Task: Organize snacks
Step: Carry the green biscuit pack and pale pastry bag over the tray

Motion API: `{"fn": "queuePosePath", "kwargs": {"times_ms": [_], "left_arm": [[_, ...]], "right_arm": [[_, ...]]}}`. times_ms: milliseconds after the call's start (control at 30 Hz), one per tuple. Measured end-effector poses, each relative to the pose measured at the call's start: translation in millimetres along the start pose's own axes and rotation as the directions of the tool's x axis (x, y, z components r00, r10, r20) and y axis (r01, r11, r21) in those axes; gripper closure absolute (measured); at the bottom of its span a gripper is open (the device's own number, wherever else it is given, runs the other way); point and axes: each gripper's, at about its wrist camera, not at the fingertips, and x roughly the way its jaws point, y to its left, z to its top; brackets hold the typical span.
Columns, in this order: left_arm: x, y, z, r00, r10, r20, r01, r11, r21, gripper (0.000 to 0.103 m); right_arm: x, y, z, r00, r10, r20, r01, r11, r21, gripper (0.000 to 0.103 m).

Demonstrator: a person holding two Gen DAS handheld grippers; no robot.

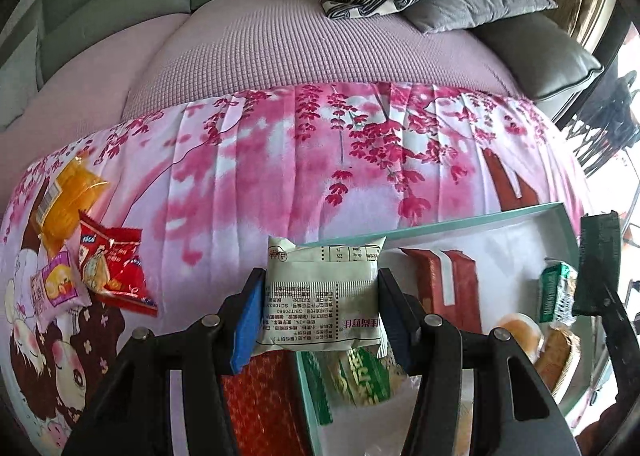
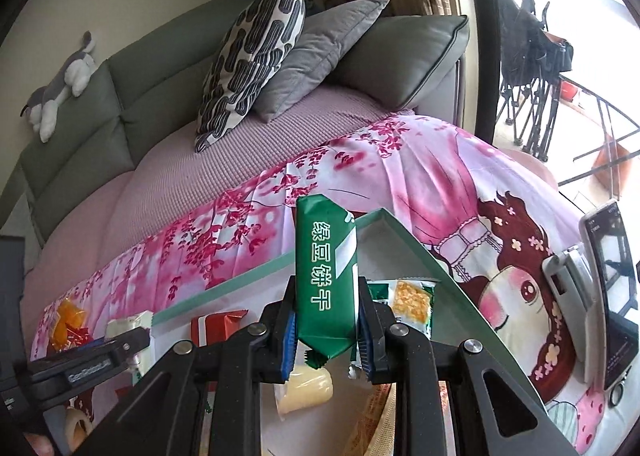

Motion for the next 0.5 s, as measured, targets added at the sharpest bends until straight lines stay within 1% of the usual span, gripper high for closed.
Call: {"fn": "queuePosePath", "kwargs": {"times_ms": [200,500], "left_arm": [[10.3,-7.9,-1.6,1.000,0.030,-0.001,-0.030,0.999,0.031,0.047],[9.3,-12.5,-4.7,0.999,0.041,-0.014,-0.040,0.998,0.055,0.047]], "right_arm": [[5.2,5.1,-0.9,1.000,0.013,-0.011,-0.013,1.000,-0.019,0.077],[12.6,7.5,-3.9,0.999,0.008,-0.041,-0.009,0.999,-0.031,0.077]]}}
